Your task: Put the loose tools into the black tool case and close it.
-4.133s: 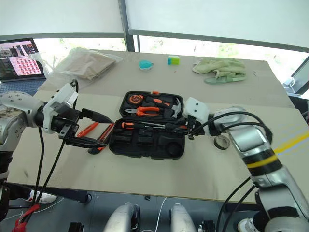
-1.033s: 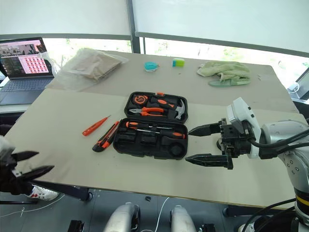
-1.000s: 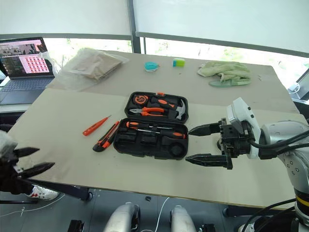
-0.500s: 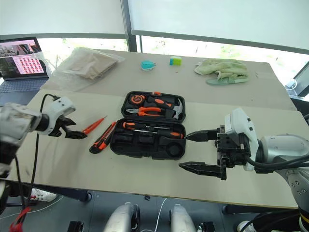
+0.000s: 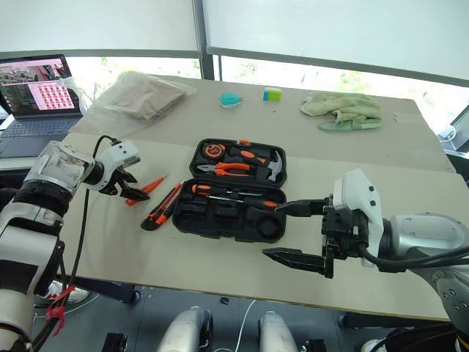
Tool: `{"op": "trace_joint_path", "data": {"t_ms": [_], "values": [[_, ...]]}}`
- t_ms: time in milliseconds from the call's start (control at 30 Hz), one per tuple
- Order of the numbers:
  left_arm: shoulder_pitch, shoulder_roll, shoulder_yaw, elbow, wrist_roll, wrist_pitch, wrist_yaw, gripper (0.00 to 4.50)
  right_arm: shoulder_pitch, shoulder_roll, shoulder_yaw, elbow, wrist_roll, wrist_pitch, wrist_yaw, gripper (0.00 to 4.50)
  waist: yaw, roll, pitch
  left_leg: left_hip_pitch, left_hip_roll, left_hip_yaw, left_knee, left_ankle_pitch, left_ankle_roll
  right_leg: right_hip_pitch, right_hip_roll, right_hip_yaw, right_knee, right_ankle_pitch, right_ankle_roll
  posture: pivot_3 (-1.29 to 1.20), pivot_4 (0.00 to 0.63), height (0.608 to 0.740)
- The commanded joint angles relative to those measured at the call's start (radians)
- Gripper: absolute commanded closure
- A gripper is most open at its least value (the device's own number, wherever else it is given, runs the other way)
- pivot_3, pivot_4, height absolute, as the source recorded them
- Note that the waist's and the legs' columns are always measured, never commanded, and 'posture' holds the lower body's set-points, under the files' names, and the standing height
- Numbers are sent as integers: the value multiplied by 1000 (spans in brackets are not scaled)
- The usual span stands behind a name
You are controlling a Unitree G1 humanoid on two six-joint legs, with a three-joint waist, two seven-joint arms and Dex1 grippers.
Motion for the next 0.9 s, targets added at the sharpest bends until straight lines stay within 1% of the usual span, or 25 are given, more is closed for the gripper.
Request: {"op": "trace_joint_path", "data": {"t_ms": [33, 67, 133, 200, 233, 333, 400, 500, 533, 633, 733, 800, 900], "values": [[11, -29, -8, 69, 43, -26, 19, 2165, -2, -15, -13, -11, -26, -39, -22, 0, -1, 0, 0, 1, 0, 0, 0, 0, 0, 1, 0, 0, 0, 0, 0, 0, 150, 740], [8, -30, 0, 80, 46, -36, 29, 2587, 0, -14, -19, -12, -23, -40, -26, 0, -1, 0, 0, 2, 0, 0, 0, 0, 0, 2, 0, 0, 0, 0, 0, 0, 150, 740], [0, -26, 19, 99, 48, -48, 45, 3224, 11, -11, -37, -16, -10, -38, -34, 0, -2, 0, 0, 4, 0, 0, 0, 0, 0, 4, 0, 0, 0, 0, 0, 0, 150, 740], [-14, -14, 47, 108, 40, -63, 51, 3980, 31, -10, -59, -24, 0, -35, -41, 0, -3, 0, 0, 5, 0, -1, 0, 0, 0, 5, 0, -1, 0, 0, 0, 0, 150, 740], [-26, -5, 59, 109, 36, -71, 50, 4069, 41, -12, -71, -27, 4, -34, -44, 0, -3, 0, 0, 5, 0, -2, 0, 0, 0, 6, 0, -1, 0, 0, 0, 0, 150, 740], [-59, 32, 81, 74, 23, -110, -26, 4071, 85, -14, -116, -38, 20, -27, -57, 0, -4, -1, 1, 4, 0, -3, 0, 0, 0, 5, 1, -1, 0, 0, 0, 0, 150, 740], [-98, 33, 103, 51, 10, -121, -35, 4072, 123, -13, -151, -45, 31, -24, -64, 0, -8, -3, 2, 3, 1, -3, 0, 0, 0, 4, 1, -2, 0, 0, 0, 0, 150, 740], [-127, 18, 124, -136, -87, -234, -239, 4072, 193, -3, -217, -69, 67, -14, -88, 0, 2, -5, 2, -4, 0, -5, 2, 0, 0, 0, 1, -3, 0, 0, 0, 0, 150, 740], [-122, 15, 125, -180, -104, -250, -283, 4072, 205, -3, -229, -72, 77, -15, -94, 0, 5, -5, 2, -7, 0, -6, 3, 0, 0, -2, 0, -5, 0, 1, 1, 0, 150, 740], [-103, -39, 77, -299, -113, -293, -362, 4072, 241, 2, -241, -80, 86, -21, -119, 0, 7, -5, 2, -10, -1, -6, 4, 0, 0, -3, -1, -5, -1, 1, 2, 0, 150, 740], [-84, -96, 3, -388, -107, -263, -395, 4072, 258, 6, -233, -86, 85, -29, -142, 0, 2, -4, 2, -8, -1, -6, 4, 0, 1, -2, 0, -5, -1, 1, 2, 0, 150, 740], [-75, -116, -46, -405, -105, -278, -402, 4072, 254, 2, -225, -83, 90, -32, -155, 0, -5, -4, 2, -8, -1, -6, 4, 0, 1, -2, 0, -4, -1, 1, 2, 0, 150, 740], [-65, -157, -65, -384, -68, -281, -381, 4072, 245, -2, -218, -82, 100, -34, -177, 0, -21, -4, 2, -8, 0, -10, 4, 0, 1, -4, 2, -2, 0, 1, 2, 0, 150, 740]]}}
